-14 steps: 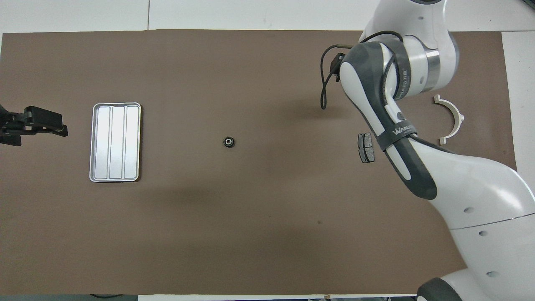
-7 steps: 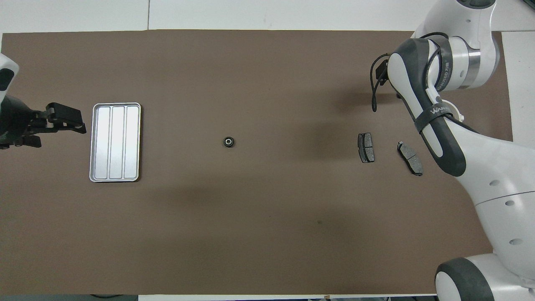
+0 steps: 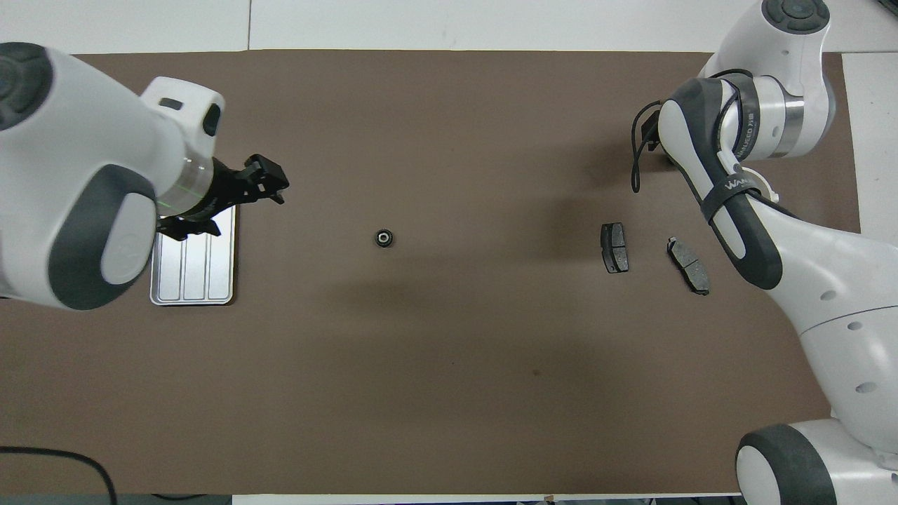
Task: Pick bearing gear from pile to tray
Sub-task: 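Withdraw the right gripper while the left gripper reaches the bearing, then grasp the black bearing at the table center with the left gripper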
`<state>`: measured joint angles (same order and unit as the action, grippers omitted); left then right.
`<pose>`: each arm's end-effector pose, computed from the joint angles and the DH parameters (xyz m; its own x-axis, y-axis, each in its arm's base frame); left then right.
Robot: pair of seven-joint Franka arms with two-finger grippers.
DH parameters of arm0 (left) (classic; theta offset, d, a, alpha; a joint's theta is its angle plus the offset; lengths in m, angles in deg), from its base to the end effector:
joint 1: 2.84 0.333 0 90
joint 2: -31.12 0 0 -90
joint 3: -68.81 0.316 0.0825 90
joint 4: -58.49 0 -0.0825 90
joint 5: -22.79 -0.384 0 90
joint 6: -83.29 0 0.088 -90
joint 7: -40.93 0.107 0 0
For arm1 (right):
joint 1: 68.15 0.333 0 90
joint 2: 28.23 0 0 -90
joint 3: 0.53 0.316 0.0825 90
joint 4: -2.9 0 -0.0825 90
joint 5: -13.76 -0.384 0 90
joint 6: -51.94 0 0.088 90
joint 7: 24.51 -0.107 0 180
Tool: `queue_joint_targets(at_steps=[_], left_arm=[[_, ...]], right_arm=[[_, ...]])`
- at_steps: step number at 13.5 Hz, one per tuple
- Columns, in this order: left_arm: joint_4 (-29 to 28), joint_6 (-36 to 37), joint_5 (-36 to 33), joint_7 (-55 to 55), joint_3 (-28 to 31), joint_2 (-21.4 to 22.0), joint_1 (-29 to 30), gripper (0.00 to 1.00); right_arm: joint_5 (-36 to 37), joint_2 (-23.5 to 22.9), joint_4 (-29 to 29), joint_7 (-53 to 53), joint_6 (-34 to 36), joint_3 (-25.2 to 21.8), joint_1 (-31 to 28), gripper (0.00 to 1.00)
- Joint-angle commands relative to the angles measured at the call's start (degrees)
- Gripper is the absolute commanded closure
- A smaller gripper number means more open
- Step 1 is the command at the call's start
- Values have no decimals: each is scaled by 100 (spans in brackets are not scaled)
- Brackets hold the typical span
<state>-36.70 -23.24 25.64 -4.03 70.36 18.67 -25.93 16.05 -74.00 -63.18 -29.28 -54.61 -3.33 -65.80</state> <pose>0.5800 -0.2344 0.4775 0.9112 0.4096 -0.0432 0.4106 -0.9117 0.0156 0.7489 0.0014 0.3139 0.9940 -0.0679 -0.0860 -0.0611 -0.9950 0.0795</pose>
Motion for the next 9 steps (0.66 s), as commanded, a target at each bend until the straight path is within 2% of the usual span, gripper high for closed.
queue_joint_targets(at_steps=[1,2,3,5,9], left_arm=[[1016,-8,-4,-511,134,-1246,-484,0],[1150,-174,-4,-862,143,-1521,-608,0],[1021,-628,-4,-1057,126,-1541,-618,0],[346,-1393,-21,-1067,134,-1524,-723,0],[-386,-1765,-21,-1067,117,-1295,-794,0]], right_arm=[[78,51,-134,116,-121,114,-103,7],[78,42,-142,116,-121,114,-103,8],[87,25,-186,125,-121,114,-112,8],[87,7,-186,125,-130,114,-121,8],[96,-63,-186,125,-147,114,-156,8]])
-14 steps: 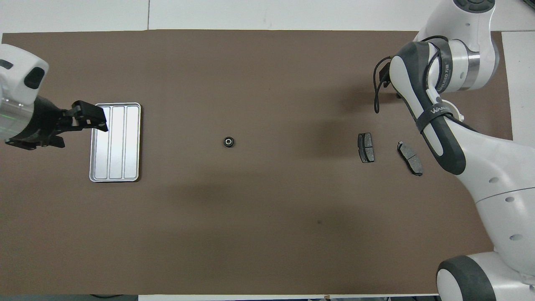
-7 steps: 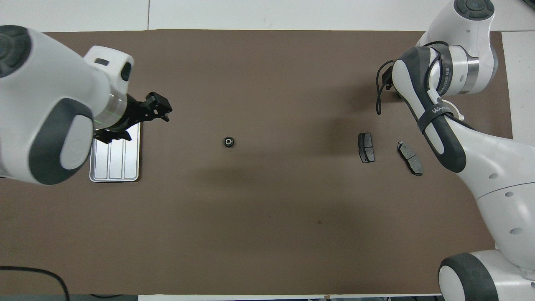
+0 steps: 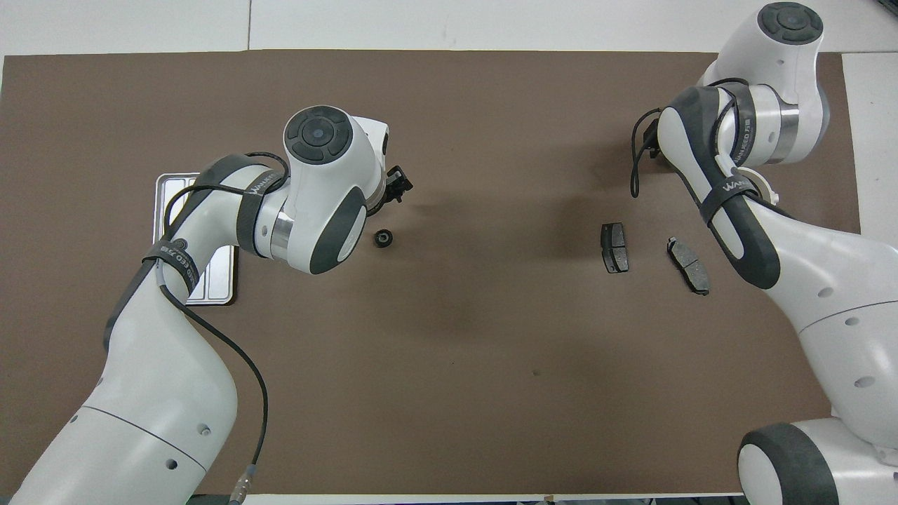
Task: Pick bearing gear from pile to tray
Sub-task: 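Grasp the black bearing at the table center with the left gripper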
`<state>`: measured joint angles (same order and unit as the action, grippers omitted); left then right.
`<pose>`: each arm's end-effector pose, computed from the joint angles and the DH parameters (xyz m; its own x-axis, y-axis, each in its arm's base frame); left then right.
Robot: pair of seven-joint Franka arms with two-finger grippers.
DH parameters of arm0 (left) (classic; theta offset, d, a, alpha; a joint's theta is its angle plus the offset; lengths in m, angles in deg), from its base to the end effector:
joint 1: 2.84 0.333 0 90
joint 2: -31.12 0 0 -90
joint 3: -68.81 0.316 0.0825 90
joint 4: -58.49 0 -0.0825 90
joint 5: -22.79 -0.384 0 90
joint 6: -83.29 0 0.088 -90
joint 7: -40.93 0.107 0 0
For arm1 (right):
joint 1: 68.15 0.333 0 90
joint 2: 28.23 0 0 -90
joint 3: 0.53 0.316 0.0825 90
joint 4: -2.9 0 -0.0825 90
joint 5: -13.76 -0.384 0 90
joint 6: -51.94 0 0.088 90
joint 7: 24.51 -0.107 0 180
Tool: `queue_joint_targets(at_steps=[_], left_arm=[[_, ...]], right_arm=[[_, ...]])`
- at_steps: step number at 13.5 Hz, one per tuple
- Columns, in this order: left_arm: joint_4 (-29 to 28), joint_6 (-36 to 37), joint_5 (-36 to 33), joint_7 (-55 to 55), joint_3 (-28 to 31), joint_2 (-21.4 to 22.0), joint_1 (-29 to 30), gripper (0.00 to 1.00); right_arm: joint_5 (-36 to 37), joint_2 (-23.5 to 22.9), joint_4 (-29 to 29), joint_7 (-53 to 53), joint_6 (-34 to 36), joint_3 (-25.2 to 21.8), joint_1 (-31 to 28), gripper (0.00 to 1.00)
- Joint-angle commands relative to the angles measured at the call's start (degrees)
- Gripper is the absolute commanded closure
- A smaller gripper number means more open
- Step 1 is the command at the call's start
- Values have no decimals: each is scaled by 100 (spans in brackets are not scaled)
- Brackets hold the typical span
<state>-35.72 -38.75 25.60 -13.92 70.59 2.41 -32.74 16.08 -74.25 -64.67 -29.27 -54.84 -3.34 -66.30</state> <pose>0.5955 -0.3235 0.3229 0.8823 0.4696 -0.0303 0.4699 -0.8827 0.0026 0.7443 -0.0056 0.2990 0.9907 -0.0770 -0.1121 -0.0680 -0.9943 0.0819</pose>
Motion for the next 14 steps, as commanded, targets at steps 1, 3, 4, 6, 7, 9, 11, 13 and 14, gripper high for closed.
queue_joint_targets(at_steps=[1,3,4,6,7,9,11,13,14], left_arm=[[-572,-363,-9,-96,94,340,-113,0],[-870,-557,0,-140,94,428,-235,0],[-959,-619,0,-183,94,471,-236,0],[-1047,-759,0,-307,85,481,-245,1],[-1074,-768,0,-333,94,489,-280,2],[-1109,-847,0,-412,94,489,-298,6],[-1170,-909,0,-412,94,489,-298,8],[-1188,-970,0,-412,94,489,-298,9],[-1197,-997,0,-412,94,489,-298,9]], right_arm=[[85,-73,-45,124,-237,114,-115,8],[85,-91,-63,124,-308,114,-115,9],[85,-91,-63,124,-300,114,-115,9],[94,-100,-63,124,-308,114,-123,16],[94,-100,-54,124,-308,114,-123,20],[85,-100,-54,142,-300,114,-123,28],[85,-100,-63,238,-282,114,-123,45],[85,-100,-63,239,-291,114,-123,56],[85,-108,-63,239,-291,114,-123,61]])
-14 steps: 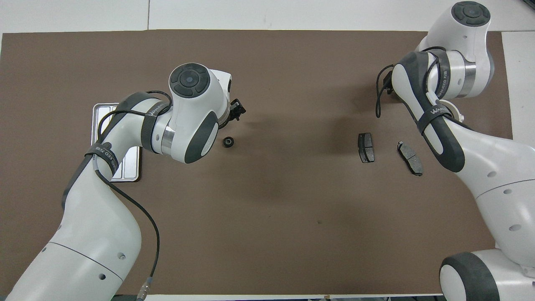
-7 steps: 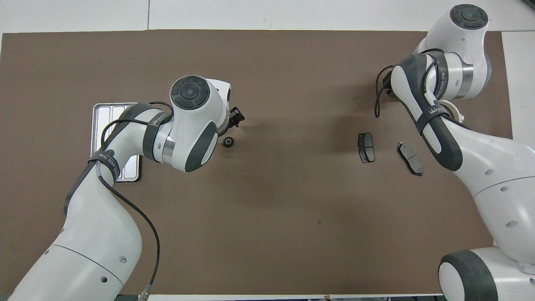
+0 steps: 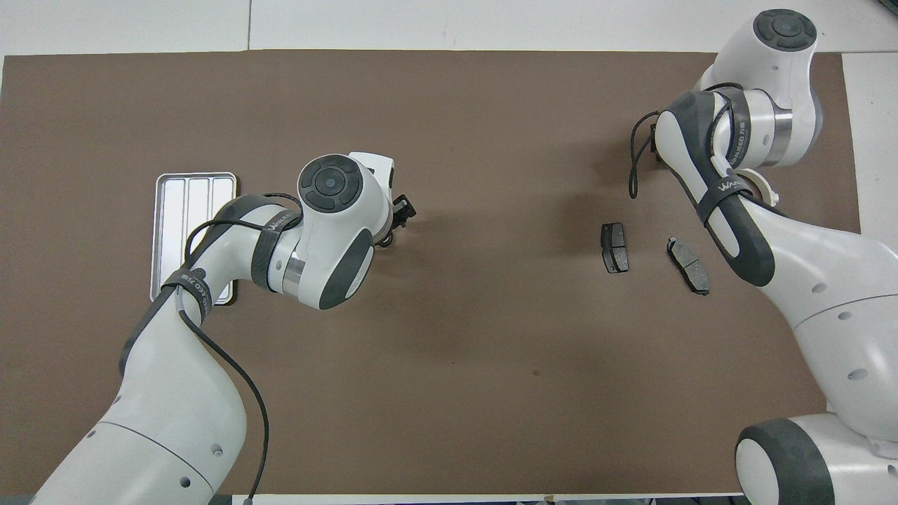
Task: Pick bearing gear from pile to tray
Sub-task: 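Grasp the black bearing at the table center with the left gripper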
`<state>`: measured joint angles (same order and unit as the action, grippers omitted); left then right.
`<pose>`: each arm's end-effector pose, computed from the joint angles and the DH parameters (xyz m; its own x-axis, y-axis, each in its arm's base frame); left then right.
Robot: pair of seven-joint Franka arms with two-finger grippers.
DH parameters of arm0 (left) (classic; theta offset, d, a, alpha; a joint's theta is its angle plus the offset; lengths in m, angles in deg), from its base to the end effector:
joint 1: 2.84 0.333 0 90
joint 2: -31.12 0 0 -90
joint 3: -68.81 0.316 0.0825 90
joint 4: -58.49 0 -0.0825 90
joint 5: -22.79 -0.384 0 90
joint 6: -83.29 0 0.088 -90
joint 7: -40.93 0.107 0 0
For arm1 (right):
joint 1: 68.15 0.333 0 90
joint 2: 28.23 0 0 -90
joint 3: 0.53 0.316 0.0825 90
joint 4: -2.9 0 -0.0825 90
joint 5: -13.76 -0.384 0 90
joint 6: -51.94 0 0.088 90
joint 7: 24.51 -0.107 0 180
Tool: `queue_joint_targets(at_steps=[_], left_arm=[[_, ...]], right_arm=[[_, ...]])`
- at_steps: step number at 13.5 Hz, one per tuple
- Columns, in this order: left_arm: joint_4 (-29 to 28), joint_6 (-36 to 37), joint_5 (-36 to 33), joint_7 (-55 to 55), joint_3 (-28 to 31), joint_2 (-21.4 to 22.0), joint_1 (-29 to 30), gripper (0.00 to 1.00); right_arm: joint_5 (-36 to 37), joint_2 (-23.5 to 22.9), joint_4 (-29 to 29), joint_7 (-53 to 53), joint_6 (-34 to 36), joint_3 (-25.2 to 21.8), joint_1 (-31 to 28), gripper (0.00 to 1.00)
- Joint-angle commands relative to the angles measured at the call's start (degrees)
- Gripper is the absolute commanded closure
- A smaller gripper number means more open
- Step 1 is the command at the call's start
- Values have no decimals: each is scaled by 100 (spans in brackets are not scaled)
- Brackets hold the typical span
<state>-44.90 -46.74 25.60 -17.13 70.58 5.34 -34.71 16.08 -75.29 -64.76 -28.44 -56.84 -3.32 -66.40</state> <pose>0.5620 -0.3290 0.2975 0.8698 0.4933 -0.0129 0.4935 -0.8694 0.0258 0.7473 -0.0066 0.2873 0.9932 -0.0616 -0.0983 -0.0539 -0.9954 0.0793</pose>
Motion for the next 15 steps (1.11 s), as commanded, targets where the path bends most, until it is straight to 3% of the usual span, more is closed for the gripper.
queue_joint_targets(at_steps=[1,4,8,12,13,15], left_arm=[[-278,-207,0,-91,95,196,-101,9],[-278,-207,0,-91,95,196,-101,11],[-278,-216,0,-91,104,196,-101,15],[-322,-260,0,-100,104,196,-110,20],[-322,-243,0,-100,104,196,-110,29],[-322,-216,0,-100,104,196,-110,66]], right_arm=[[84,4,-55,155,-83,112,-114,70],[84,-5,-55,181,-56,112,-114,87],[93,-5,-46,217,-39,112,-114,100],[102,4,-37,217,-39,112,-114,100],[102,13,-2,208,31,112,-96,100],[111,39,85,190,521,112,-26,100]])
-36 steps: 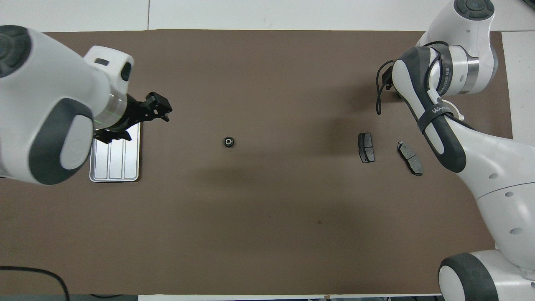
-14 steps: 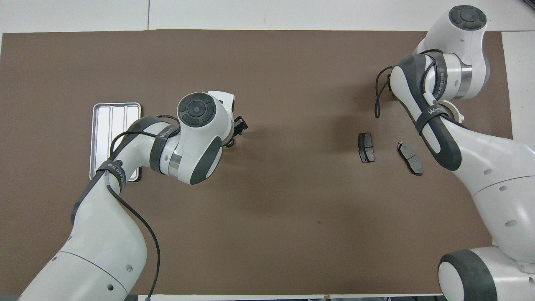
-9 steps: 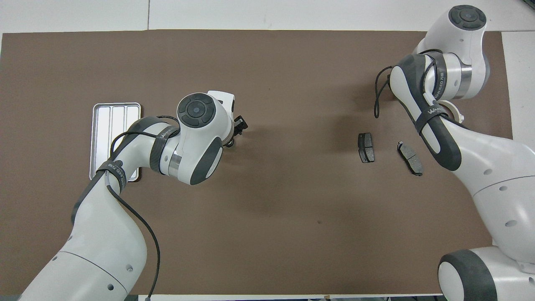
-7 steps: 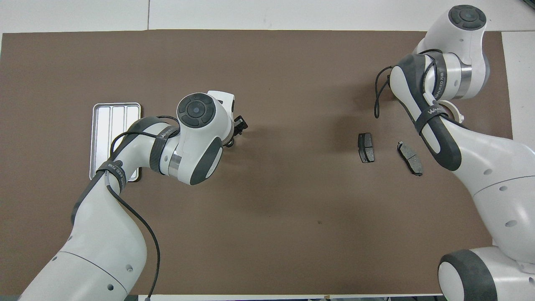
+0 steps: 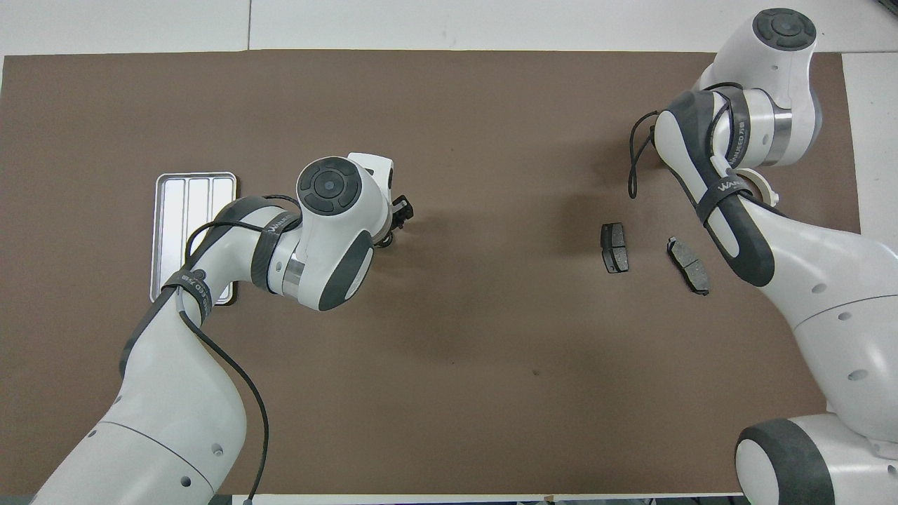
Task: Pick bearing gear from pile to tray
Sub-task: 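Grasp the black bearing at the table center with the left gripper, then carry the bearing to the tray while the right gripper grasps the other bearing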
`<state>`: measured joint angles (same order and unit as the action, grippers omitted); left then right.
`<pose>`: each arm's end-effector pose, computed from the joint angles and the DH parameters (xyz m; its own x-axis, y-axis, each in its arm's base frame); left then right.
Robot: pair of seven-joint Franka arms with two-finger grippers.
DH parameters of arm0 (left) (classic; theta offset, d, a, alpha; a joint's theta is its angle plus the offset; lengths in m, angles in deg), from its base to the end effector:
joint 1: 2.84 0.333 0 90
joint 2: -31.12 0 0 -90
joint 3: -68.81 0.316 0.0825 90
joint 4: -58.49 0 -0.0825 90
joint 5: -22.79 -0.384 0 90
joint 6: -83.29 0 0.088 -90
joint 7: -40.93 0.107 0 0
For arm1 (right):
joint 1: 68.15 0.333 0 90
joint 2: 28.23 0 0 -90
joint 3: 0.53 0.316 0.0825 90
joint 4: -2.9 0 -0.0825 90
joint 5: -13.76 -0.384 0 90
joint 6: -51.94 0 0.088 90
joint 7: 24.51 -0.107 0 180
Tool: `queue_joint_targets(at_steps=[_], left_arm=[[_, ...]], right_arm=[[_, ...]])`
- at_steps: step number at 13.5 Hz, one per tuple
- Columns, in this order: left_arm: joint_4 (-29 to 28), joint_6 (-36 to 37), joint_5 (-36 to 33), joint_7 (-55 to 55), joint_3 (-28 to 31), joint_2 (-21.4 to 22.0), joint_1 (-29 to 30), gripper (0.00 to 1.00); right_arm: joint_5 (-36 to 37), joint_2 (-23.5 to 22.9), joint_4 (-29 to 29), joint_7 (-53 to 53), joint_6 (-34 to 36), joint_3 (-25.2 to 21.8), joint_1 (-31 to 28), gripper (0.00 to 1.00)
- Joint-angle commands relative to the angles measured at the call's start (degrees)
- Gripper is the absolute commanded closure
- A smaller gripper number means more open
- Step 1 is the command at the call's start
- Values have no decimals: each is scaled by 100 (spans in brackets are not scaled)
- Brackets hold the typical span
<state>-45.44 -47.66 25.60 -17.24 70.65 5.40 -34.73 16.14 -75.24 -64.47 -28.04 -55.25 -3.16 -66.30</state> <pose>0.5615 -0.3279 0.2955 0.8683 0.4960 -0.0083 0.4960 -0.8677 0.0319 0.7452 -0.0039 0.2882 0.9913 -0.0524 -0.1206 -0.0430 -0.9960 0.0789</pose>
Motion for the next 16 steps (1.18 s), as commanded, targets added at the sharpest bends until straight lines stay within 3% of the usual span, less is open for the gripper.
queue_joint_targets(at_steps=[1,2,4,7,9,12,16], left_arm=[[-268,-89,0,-89,105,190,-116,85],[-268,-71,0,-107,106,190,-133,100],[-164,147,9,-133,123,190,-160,100],[477,1122,-26,-98,132,190,-2,100],[252,1273,-61,155,158,670,305,100],[-398,1703,-62,1410,158,1550,1007,100],[-672,1704,-62,3141,158,1702,1921,100]], right_arm=[[96,78,161,116,504,96,-10,100],[96,96,188,107,645,96,-1,100],[78,157,223,-15,812,105,60,100],[43,166,522,-445,1198,70,297,100],[17,245,575,-884,1384,87,464,100],[-79,359,610,-1473,1419,87,745,100],[-572,403,637,-3034,1455,87,1333,100]])
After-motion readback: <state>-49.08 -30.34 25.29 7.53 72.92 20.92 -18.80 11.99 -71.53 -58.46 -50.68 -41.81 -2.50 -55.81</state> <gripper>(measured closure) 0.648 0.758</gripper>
